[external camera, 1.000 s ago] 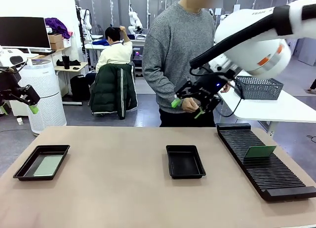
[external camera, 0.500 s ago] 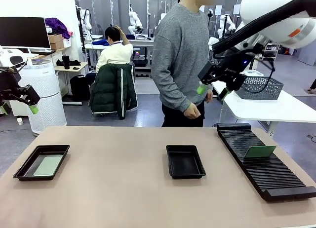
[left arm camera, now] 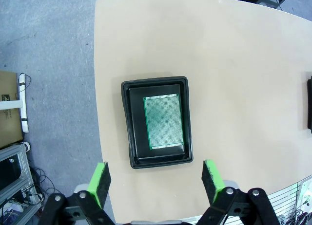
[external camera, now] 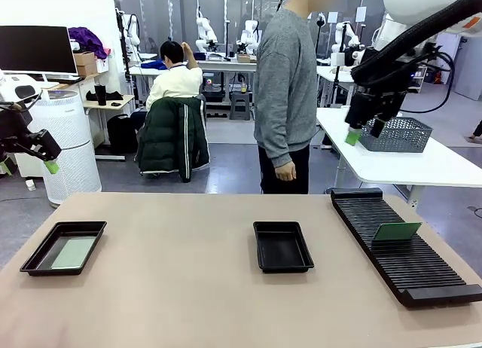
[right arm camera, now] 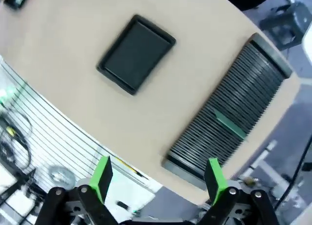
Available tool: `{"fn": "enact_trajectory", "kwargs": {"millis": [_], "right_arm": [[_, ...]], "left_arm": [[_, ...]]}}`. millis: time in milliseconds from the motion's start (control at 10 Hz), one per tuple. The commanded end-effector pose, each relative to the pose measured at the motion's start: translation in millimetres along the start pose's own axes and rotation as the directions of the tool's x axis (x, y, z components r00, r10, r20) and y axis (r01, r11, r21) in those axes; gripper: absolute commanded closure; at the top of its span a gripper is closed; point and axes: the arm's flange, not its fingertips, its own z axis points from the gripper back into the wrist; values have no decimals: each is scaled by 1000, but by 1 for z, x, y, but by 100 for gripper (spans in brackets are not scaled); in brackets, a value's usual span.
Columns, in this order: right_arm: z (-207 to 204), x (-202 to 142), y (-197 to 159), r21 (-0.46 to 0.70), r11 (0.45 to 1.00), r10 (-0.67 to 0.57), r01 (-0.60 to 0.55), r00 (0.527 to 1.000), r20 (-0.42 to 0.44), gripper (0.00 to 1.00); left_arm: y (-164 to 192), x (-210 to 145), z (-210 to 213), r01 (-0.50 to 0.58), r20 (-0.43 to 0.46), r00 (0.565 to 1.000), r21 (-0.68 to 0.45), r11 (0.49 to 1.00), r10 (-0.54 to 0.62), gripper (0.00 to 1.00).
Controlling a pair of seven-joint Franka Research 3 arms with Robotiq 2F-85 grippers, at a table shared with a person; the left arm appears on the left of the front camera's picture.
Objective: Inspect and transfer BCBs to ESD trays.
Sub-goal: Pick up the Blank PCB from the PCB Rack and place it in the right ESD tray.
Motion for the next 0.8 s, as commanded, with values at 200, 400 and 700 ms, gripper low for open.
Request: {"fn": "enact_trajectory", "kwargs": {"millis": [200,400,700], "right_arm": [[11,-36,-30,-99,929,356,-358,934,-33,0],[13,-58,-56,-29,896,444,-444,896,-3,0],[21,-81,-99,94,839,538,-535,843,0,0]], "left_arm": [[-1,-2,-1,-1,5,1000,2,1000,1,0],[-1,-2,-1,-1,5,1000,2,1000,1,0],[-1,-2,-1,-1,5,1000,2,1000,1,0]]}}
